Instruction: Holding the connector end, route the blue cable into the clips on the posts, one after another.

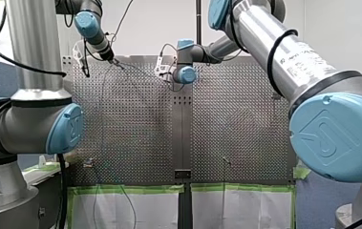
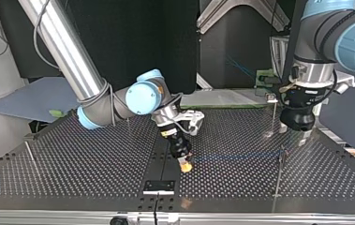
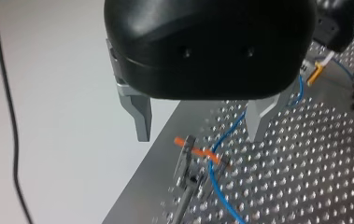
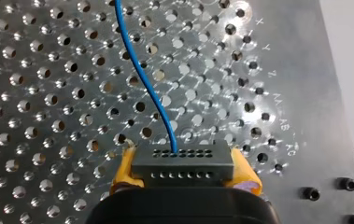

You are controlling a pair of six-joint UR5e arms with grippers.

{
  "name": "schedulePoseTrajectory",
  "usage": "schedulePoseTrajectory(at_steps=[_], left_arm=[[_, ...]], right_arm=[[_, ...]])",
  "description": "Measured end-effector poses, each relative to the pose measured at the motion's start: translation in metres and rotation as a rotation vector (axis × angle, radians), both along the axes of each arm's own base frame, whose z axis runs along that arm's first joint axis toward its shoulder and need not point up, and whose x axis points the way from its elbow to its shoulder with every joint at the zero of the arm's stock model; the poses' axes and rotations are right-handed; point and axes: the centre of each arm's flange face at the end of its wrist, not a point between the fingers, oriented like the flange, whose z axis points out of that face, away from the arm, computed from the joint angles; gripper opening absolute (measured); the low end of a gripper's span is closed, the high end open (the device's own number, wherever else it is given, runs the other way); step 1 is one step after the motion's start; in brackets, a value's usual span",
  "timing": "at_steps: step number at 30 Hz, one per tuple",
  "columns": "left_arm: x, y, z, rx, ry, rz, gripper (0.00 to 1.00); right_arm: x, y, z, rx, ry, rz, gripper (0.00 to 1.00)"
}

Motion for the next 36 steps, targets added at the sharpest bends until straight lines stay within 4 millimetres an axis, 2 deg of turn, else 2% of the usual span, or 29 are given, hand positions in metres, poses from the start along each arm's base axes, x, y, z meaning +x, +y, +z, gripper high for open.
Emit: schedulePoseTrajectory(at_steps=[11, 20, 36], left_arm=[[0.003, -0.012, -0.002, 0.035, -0.013, -0.06, 1.0], [0.021, -0.011, -0.027, 0.116, 0.054, -0.037, 1.0], [0.032, -0.013, -0.017, 0.183, -0.058, -0.033, 1.0]], right_arm=[[-0.003, -0.003, -0.004, 0.004, 0.004, -0.005, 0.0], [-0.002, -0.003, -0.001, -0.007, 0.004, -0.001, 0.0], [0.007, 0.01, 0.017, -0.037, -0.007, 0.018, 0.0]])
